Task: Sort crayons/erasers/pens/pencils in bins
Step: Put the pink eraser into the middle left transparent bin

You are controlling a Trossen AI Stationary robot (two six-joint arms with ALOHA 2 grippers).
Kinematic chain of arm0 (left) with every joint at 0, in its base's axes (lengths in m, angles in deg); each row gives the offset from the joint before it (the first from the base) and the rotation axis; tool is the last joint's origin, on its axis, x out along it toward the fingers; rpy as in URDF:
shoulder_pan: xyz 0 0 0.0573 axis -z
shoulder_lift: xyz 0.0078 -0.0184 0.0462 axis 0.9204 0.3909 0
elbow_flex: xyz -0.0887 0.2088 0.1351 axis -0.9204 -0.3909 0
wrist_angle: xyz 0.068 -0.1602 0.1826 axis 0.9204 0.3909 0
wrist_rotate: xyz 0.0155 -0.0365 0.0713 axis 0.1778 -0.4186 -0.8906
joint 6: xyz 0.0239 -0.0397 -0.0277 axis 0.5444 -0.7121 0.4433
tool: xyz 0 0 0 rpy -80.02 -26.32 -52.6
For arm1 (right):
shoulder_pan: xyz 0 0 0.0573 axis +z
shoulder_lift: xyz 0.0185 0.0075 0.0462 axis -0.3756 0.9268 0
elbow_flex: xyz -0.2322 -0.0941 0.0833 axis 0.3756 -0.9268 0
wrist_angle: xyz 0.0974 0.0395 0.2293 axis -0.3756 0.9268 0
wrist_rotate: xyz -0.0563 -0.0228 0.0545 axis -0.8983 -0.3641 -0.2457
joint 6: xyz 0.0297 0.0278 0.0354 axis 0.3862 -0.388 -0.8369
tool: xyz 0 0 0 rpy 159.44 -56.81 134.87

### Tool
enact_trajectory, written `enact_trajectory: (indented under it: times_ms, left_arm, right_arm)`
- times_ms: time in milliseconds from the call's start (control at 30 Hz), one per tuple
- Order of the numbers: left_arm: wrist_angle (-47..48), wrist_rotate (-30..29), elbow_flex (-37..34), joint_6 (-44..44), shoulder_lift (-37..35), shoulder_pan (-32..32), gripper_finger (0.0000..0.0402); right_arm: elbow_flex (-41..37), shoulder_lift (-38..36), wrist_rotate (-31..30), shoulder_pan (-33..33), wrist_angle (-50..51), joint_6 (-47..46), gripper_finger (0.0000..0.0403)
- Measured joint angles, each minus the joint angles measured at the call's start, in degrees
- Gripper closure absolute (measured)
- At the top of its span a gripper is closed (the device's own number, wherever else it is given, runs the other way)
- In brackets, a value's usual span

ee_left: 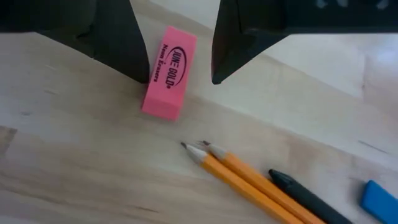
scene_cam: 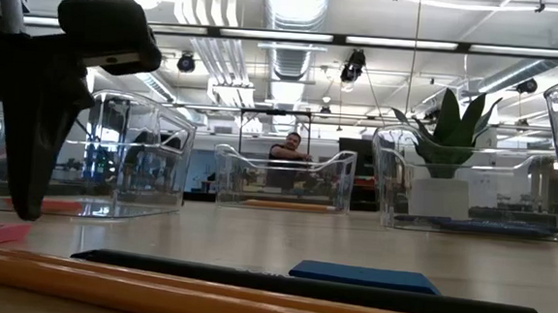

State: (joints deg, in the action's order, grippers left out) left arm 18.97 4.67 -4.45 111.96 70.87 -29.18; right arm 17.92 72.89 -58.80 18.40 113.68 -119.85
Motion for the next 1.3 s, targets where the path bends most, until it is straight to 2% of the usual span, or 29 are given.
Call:
enact_trajectory:
  times_ms: [167, 367, 533, 667, 867, 1067, 1300]
  left_arm:
    - [0.71, 1.47, 1.01, 0.02, 0.9, -1.37, 0.0246]
    - [1.03, 7.47, 1.16, -3.35, 1.03, -3.01, 0.0293]
    - [1.33, 8.13, 0.82, -5.92, 1.03, -3.24, 0.0329]
    - [1.36, 9.45, 0.81, -9.85, 1.03, -3.53, 0.0339]
    - [1.77, 9.99, 1.61, -14.18, 1.17, -3.72, 0.0335]
    - [1.38, 6.11, 3.89, -20.88, 1.41, -4.06, 0.0303]
    - [1.58, 7.8, 3.96, -24.17, 3.76, -4.22, 0.0265]
  right_arm:
    - [0.0, 0.0, 0.04, 0.0, 0.0, -0.02, 0.0232]
    - [0.0, 0.0, 0.15, 0.0, 0.0, -0.02, 0.0232]
    - [0.0, 0.0, 0.15, 0.0, 0.0, -0.02, 0.0232]
    - [0.0, 0.0, 0.17, 0.0, 0.0, -0.02, 0.0232]
    - [0.0, 0.0, 0.17, 0.0, 0.03, -0.02, 0.0232]
    - [0.0, 0.0, 0.17, 0.0, 0.02, -0.02, 0.0232]
    - [0.0, 0.0, 0.44, 0.0, 0.05, -0.02, 0.0232]
